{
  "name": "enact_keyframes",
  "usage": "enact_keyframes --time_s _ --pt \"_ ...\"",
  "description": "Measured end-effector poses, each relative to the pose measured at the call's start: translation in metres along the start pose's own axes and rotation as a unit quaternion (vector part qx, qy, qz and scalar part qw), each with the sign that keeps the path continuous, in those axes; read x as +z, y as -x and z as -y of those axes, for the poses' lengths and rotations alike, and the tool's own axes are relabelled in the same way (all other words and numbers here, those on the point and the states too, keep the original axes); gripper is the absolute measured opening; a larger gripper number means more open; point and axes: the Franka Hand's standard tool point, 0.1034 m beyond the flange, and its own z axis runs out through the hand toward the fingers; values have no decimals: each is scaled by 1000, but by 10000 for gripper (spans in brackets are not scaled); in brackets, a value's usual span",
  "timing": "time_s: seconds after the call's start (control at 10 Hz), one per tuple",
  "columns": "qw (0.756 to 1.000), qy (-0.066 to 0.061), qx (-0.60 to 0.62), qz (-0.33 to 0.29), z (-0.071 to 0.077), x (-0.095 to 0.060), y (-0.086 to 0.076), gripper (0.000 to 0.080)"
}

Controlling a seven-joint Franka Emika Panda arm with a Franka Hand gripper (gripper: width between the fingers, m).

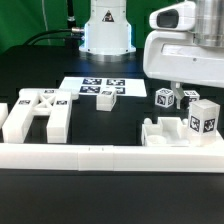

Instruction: Assemble chair

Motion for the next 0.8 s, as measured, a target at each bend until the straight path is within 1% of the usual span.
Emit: enact_keyframes --time_s 0.1,0.2,0.4,0.5,0.6,0.8 --pt "997 0 -75 0 -2 0 -2 649" --pt "995 0 -98 0 -4 0 -3 649" --pt "981 1 -194 -1 -7 0 -6 649" --pt "968 6 -251 -3 -7 0 -6 649" --pt "963 7 -269 -3 -7 0 -6 649" --pt "936 8 -351 -2 -10 -1 -8 649"
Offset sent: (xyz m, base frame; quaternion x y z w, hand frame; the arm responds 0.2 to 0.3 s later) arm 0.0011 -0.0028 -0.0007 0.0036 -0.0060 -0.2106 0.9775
